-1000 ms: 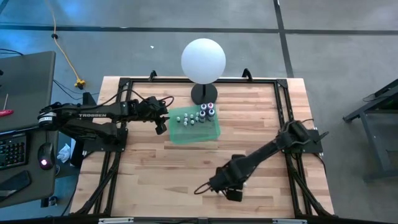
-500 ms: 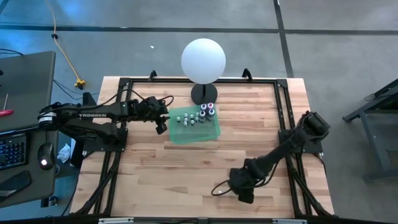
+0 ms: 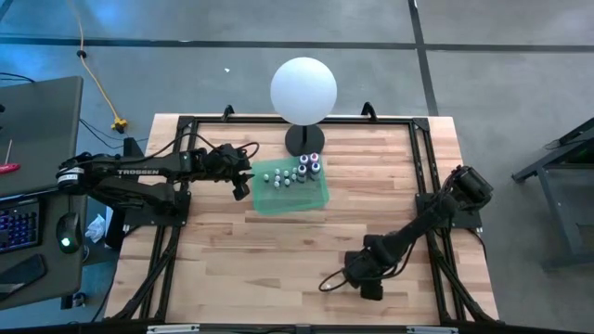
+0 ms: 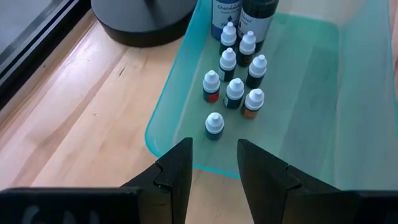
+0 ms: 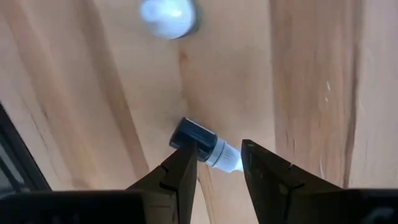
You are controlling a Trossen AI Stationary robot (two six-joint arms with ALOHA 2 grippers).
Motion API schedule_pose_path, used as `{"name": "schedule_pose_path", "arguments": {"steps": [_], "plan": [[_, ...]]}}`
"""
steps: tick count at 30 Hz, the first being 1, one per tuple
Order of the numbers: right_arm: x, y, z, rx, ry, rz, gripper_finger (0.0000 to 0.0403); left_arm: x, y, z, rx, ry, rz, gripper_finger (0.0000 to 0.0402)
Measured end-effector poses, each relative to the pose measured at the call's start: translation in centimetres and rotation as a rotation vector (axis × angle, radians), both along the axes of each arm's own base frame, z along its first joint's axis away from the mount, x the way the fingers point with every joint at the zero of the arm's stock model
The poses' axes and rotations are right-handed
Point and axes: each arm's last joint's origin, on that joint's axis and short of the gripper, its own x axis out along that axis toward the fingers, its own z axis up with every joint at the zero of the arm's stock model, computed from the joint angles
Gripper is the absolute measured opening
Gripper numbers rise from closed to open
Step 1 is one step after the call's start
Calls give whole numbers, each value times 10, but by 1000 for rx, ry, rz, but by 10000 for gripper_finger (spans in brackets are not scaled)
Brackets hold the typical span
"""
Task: Pick & Place food coloring
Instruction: Put the small purple food coloring bottle into the green bin
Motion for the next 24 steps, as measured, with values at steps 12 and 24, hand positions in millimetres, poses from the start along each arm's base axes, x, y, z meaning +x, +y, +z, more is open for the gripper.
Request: {"name": "schedule_pose_path", "arguments": {"steps": [12, 24], "plan": [[-2, 2, 25, 28, -70, 240, 119, 0, 0, 0, -39, -19, 41, 124], [-26, 8, -12, -44, -162, 358, 119, 0, 0, 0, -56, -28, 59, 124]]}}
